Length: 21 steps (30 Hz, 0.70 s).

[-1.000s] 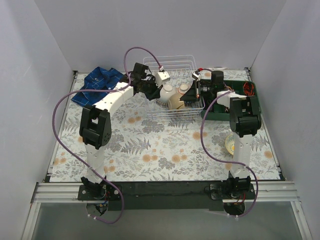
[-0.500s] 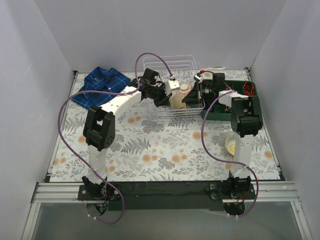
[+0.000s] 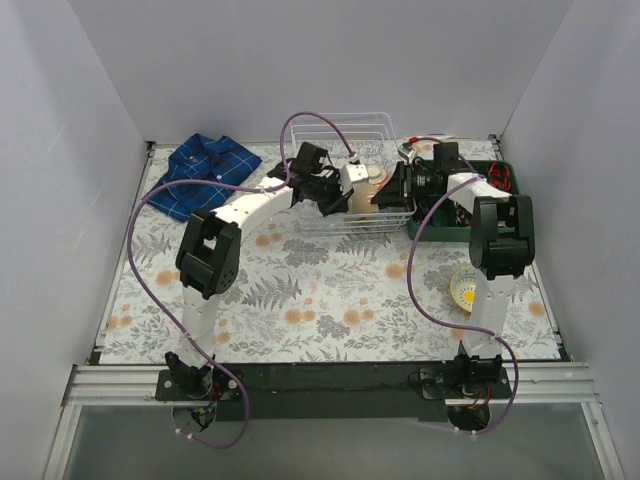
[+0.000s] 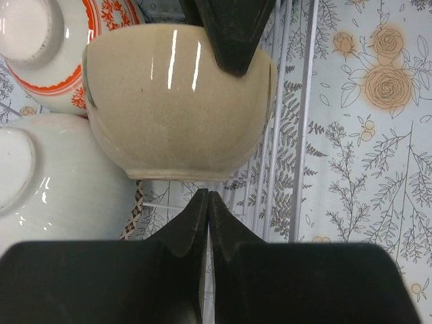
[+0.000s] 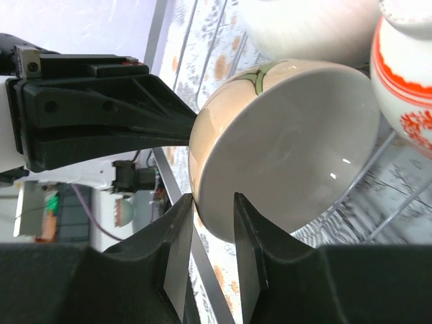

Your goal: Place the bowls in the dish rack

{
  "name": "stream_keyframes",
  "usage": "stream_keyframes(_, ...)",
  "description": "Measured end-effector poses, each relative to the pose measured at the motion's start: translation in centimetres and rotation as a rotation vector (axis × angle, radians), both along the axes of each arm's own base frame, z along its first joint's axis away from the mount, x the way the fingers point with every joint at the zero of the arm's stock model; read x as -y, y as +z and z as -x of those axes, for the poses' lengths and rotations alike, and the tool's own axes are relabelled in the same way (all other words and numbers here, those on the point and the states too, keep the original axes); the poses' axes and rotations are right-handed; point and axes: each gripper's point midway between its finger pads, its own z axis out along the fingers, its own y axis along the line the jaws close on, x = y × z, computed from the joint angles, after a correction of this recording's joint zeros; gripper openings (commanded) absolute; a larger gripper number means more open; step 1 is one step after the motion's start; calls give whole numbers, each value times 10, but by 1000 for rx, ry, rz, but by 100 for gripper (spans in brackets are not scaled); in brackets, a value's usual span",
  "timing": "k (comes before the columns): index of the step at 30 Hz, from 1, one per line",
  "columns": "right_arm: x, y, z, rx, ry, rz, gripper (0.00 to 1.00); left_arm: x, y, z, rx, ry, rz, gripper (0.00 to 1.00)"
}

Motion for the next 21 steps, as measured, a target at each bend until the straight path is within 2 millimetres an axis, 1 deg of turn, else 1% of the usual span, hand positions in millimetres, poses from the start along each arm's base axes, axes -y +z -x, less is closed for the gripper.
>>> stream_keyframes(4, 19, 3, -9, 45, -71, 93, 38, 8, -3, -2, 7, -1, 14, 0)
stream_keyframes(8, 42, 4, -19, 99, -138, 181, 36, 18, 5, -5, 36, -2, 46, 0)
stream_keyframes(10, 50, 3, -21, 97, -156, 196, 35, 19, 7, -6, 40, 5, 54, 0)
stream_keyframes(16, 53, 0, -20, 101, -165, 229, 36, 19, 6, -9, 46, 26, 52, 0)
stream_keyframes(19, 51, 0, -18, 101, -157, 231, 43, 17, 1, -9, 44, 33, 44, 0)
stream_keyframes(21, 49, 1, -17, 107, -153, 232, 50, 16, -1, -9, 41, 39, 38, 0)
